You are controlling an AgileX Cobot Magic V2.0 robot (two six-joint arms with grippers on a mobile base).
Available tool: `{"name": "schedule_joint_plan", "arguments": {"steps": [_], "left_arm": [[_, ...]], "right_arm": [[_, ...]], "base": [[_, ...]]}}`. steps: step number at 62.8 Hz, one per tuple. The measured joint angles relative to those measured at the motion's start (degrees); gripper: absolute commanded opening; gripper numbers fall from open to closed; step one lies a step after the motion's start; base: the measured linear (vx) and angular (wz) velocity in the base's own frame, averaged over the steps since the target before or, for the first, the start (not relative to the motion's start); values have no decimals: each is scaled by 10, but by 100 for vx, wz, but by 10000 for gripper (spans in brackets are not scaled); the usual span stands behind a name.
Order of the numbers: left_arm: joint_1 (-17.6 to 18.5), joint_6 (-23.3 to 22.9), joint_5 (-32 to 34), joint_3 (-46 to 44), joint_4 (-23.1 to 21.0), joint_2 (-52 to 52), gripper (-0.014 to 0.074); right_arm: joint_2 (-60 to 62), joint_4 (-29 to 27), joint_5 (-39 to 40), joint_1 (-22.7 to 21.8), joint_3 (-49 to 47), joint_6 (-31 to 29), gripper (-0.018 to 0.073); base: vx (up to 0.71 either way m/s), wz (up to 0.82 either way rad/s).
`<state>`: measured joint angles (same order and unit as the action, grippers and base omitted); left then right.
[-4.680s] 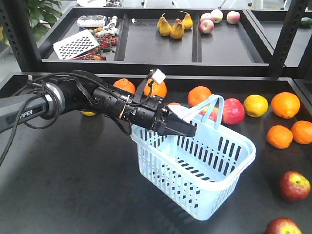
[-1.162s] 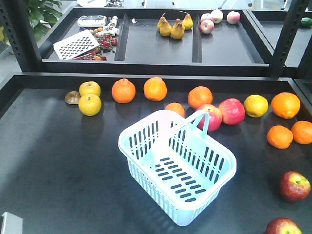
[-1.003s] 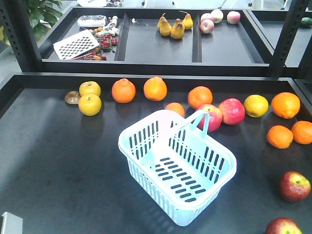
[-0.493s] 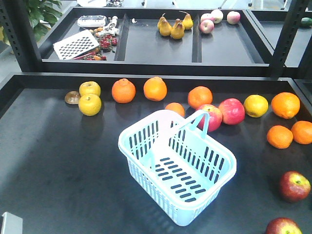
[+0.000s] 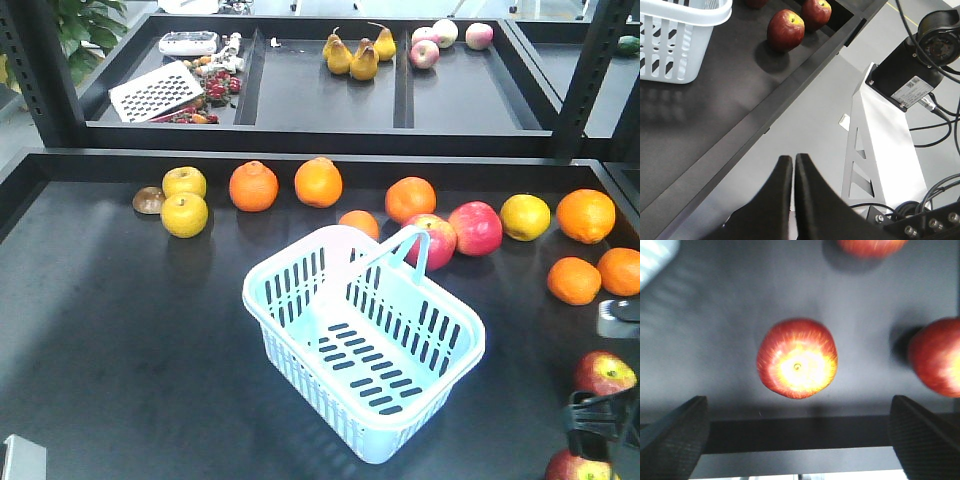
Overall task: Pick three apples into basket with both arms
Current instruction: 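Close the right gripper on the red apple and lift it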
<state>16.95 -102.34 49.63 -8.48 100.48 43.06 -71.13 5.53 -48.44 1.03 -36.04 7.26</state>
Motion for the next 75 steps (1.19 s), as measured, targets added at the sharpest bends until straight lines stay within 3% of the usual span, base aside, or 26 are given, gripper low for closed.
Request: {"name": "schedule_joint_plan", "arguments": {"steps": [54, 65, 75], "left_arm": [[0, 0, 0, 0, 0, 0, -8], [0, 0, 0, 0, 0, 0, -8], [0, 0, 0, 0, 0, 0, -8]], "right_arm": [[-309, 8, 127, 0, -18, 11, 627], [-318, 11, 132, 0, -21, 13, 452], [-311, 11, 133, 0, -21, 13, 139]], "base": [[0, 0], [0, 0], [0, 0]]}}
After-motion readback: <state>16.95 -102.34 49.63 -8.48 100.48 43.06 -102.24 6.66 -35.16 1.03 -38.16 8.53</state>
